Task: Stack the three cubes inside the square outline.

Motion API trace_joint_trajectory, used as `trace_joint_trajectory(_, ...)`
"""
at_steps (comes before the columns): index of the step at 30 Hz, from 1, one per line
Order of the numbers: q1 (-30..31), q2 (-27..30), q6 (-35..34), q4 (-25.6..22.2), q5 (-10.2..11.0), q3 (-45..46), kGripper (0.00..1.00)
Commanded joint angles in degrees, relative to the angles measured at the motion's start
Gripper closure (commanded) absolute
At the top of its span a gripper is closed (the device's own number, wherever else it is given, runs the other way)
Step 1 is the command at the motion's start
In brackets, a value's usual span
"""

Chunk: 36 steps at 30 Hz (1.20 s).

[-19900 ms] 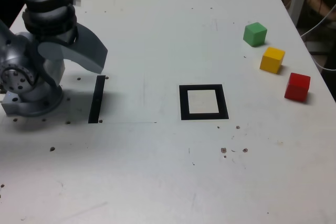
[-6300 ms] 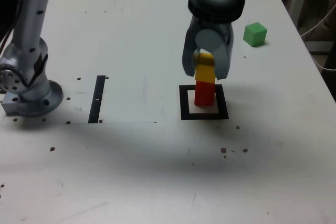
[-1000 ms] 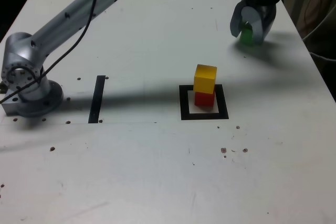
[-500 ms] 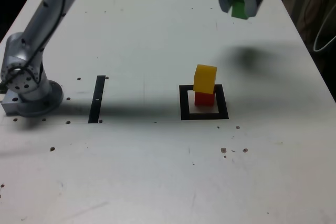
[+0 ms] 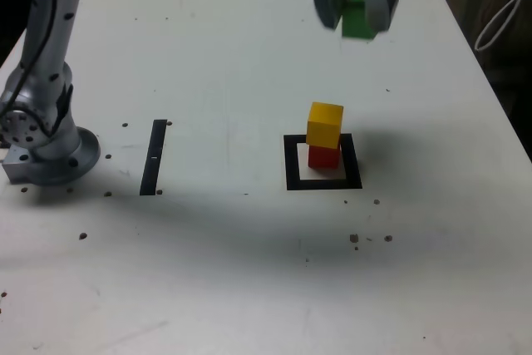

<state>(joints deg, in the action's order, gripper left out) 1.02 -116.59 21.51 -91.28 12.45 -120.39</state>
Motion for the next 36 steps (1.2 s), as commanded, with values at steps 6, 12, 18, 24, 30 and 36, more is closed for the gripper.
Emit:
trace_joint_trajectory(6, 7.2, 0.2, -8.8, -0.9, 0.9, 4.3, 0.83)
trace_joint_trajectory(12, 10.4, -0.7, -12.9, -0.3, 1.8, 8.4, 0.83)
trace_joint_trajectory(18, 10.5, -0.6, -13.9, 0.8, 2.7, 11.7, 0.83)
trace_joint_trajectory(24, 11.1, -0.7, -14.0, 1.9, 2.6, 12.3, 0.83)
trace_joint_trajectory(30, 12.0, -0.4, -14.8, 2.6, 2.4, 13.6, 0.83)
trace_joint_trajectory(36, 12.6, 0.1, -15.4, 3.5, 1.8, 15.5, 0.83)
